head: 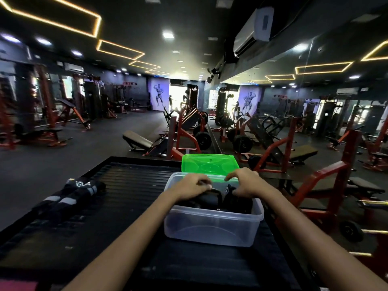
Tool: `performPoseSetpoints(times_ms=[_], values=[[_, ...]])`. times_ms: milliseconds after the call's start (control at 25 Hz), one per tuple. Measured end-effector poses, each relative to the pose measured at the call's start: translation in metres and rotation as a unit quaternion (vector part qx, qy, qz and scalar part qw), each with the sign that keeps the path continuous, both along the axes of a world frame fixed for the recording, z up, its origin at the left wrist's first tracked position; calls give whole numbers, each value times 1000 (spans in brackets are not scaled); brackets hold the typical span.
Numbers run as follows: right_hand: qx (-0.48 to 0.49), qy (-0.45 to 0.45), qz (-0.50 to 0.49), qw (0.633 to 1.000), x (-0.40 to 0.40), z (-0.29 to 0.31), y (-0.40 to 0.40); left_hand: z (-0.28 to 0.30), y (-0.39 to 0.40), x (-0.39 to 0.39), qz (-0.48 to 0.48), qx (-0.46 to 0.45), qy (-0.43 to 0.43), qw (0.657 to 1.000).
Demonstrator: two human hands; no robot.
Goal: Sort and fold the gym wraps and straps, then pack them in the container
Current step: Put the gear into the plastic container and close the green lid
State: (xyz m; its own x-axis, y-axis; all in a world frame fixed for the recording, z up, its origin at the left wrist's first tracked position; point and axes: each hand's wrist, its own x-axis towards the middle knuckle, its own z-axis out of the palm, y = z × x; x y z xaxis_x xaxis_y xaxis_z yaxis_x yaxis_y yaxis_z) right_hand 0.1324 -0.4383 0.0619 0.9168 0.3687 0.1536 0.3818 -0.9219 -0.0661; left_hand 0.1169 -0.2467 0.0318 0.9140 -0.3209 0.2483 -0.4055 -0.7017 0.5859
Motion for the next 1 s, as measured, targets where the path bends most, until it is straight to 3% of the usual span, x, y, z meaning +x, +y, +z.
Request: performPoseSetpoints(times_ms=[80,160,520,640,760,880,1000], values=[[201,56,88,974,-17,4,28,5,29,-16,47,-71,-32,996],[282,107,140,943,-30,1,64,3,61,-34,61,-60,-51,995],[252,118,250,928,-50,-25,259,-29,243,-101,171,-43,-29,984],[295,197,193,915,-49,-49,319,-44,298,-108,241,-28,-42,969],[396,328,79,854,-46,-77,375,-57,350,-99,364,-26,-59,929],[447,387,-16,807,-45,-103,418,-80,378,-83,400,57,10,915],[423,319,-91,843,-52,-116,448,-105,383,-76,383,91,31,919]])
